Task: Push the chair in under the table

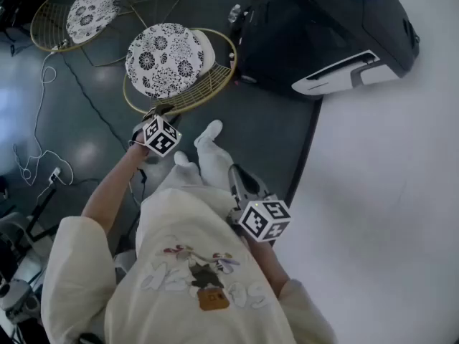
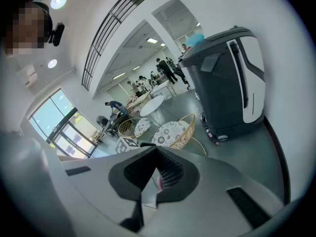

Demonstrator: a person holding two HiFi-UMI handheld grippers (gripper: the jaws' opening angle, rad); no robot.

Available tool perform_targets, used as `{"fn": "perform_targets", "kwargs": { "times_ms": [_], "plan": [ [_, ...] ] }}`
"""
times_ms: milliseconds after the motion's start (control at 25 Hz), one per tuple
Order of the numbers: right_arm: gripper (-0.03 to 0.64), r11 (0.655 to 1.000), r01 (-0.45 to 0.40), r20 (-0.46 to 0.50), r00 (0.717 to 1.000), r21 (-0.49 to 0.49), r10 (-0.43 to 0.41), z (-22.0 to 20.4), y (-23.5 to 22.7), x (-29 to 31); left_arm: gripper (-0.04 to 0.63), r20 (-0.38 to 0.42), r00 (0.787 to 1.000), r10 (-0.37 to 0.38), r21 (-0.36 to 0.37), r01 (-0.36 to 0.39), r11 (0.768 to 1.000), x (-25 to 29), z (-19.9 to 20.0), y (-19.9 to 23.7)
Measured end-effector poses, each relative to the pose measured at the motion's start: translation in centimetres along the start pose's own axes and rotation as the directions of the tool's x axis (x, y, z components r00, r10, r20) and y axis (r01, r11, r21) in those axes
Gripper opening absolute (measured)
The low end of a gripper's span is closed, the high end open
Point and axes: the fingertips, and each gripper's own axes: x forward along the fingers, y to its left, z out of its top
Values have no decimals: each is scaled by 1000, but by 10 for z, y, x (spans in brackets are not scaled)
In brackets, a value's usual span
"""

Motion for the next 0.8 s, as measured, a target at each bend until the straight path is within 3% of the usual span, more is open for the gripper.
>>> {"fn": "perform_targets", "kwargs": {
  "times_ms": [80,160,280,360,400,520,640,800],
  "plan": [
    [8,1000,-16,0,1000,8,16,-14,14,3,126,126,992,-12,-87,23,996,-55,18,-20],
    [8,1000,-23,3,1000,3,23,-27,27,1,126,224,974,-28,-222,79,972,-112,26,-47],
    [8,997,-51,-6,999,-56,51,-39,45,-3,113,327,945,7,-448,149,882,-186,21,-86],
    [8,992,-88,-24,996,-93,87,-40,53,0,53,334,938,96,-537,106,837,-216,14,-97],
    [8,989,-106,-32,994,-107,104,-38,55,1,9,329,933,145,-561,69,825,-227,14,-99],
    [8,976,-152,-54,988,-159,145,-31,56,0,9,319,916,243,-586,-10,811,-247,26,-100],
    [8,958,-202,-91,978,-204,187,-24,50,-2,9,344,900,269,-646,19,763,-252,42,-103],
    [8,930,-269,-116,962,-251,247,-3,28,-20,9,305,896,322,-698,-19,715,-242,59,-126]
  ]
}}
